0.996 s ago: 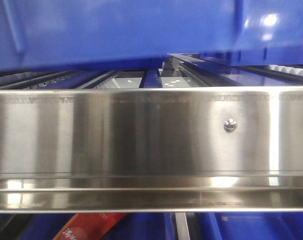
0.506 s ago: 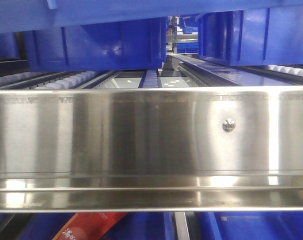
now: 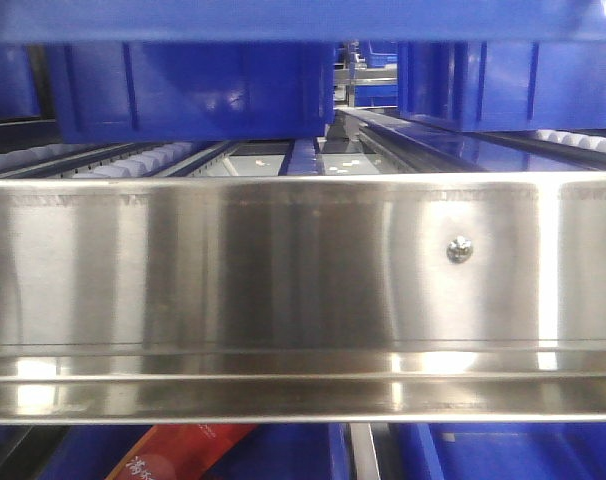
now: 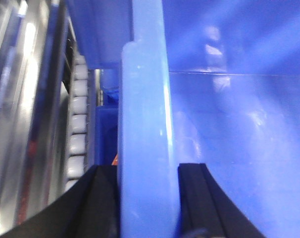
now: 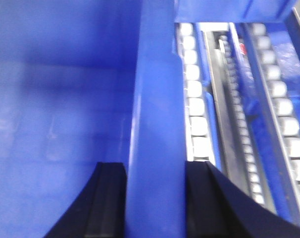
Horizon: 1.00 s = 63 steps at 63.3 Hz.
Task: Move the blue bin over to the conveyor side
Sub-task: 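Lift the blue bin with both grippers and pull it off the shelf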
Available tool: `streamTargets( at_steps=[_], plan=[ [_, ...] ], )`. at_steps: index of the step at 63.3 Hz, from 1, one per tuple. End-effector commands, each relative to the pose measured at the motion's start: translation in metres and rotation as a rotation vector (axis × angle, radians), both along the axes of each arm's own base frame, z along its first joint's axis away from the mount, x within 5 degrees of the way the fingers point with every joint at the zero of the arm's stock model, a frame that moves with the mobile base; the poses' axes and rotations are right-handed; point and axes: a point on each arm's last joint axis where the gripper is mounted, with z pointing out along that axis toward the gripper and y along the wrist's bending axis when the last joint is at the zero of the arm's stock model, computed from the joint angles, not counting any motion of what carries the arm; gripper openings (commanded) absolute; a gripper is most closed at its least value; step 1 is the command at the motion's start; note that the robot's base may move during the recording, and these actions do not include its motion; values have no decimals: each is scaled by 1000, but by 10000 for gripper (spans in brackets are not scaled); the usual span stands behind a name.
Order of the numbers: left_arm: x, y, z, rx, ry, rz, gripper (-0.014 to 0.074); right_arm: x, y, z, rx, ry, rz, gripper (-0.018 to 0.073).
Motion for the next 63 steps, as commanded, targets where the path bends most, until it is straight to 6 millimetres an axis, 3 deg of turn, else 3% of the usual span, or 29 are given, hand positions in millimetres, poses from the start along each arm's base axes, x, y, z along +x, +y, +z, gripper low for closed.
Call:
streamTargets(
  at_steps=[1,18,28,41,63],
  plan=[
    [-23,-1,27,-50,-153,-25,-20,-16,-6,19,19,-148,-2,-81],
    [-48,3,41,-59,-217,-26,-20,-41,-14,26,44,-221,-2,-81],
    [-58,5,38,-59,-214,-26,-20,-53,-17,37,66,-304,3,-81],
    [-69,7,21,-67,-167,-13,-20,-54,-17,37,64,-296,2,-81],
    [-73,7,23,-72,-185,-12,-20,-54,-17,37,65,-298,2,-81]
  ],
)
